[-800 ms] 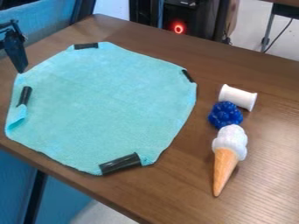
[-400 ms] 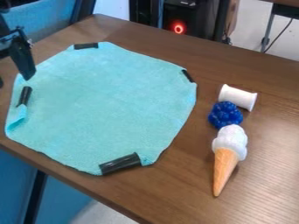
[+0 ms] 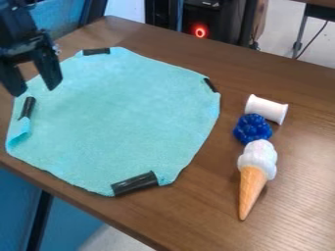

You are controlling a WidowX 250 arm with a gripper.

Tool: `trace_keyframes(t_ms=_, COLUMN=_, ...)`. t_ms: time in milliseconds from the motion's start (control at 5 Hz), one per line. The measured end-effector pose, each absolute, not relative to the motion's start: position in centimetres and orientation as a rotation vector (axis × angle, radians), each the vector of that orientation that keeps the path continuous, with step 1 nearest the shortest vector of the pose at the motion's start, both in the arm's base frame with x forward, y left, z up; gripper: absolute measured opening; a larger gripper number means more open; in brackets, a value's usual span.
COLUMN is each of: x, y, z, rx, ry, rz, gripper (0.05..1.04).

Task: Fold the blue cloth on the table from bottom right to top left

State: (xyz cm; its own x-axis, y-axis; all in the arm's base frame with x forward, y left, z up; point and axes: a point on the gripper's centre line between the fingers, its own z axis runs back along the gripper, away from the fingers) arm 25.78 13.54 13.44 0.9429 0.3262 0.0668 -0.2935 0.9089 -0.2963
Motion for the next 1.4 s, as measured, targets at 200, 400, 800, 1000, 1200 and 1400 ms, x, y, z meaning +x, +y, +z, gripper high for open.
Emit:
trace_keyframes(t_ms=200, x=26.3, y=10.7, z=14.7, rx=-0.237, ry=-0.173, rz=0.174, gripper=0.999)
trace_keyframes(t_ms=400, x=26.7, y=6.8, z=15.5, rx=-0.186, ry=-0.217, rz=-0.015, gripper=0.999)
trace_keyframes(t_ms=800, x=25.8, y=-1.5, z=14.4, rx=-0.159, ry=-0.205, rz=-0.364, gripper=0.999)
trace_keyframes(t_ms=1000, x=24.7, y=-4.5, z=13.3, rx=-0.115, ry=-0.201, rz=-0.490, gripper=0.999)
trace_keyframes(t_ms=1200, x=24.2, y=-5.3, z=12.3, rx=-0.080, ry=-0.196, rz=-0.533, gripper=0.999)
trace_keyframes(t_ms=1400, x=23.9, y=-5.1, z=11.3, rx=-0.052, ry=-0.183, rz=-0.570, gripper=0.999)
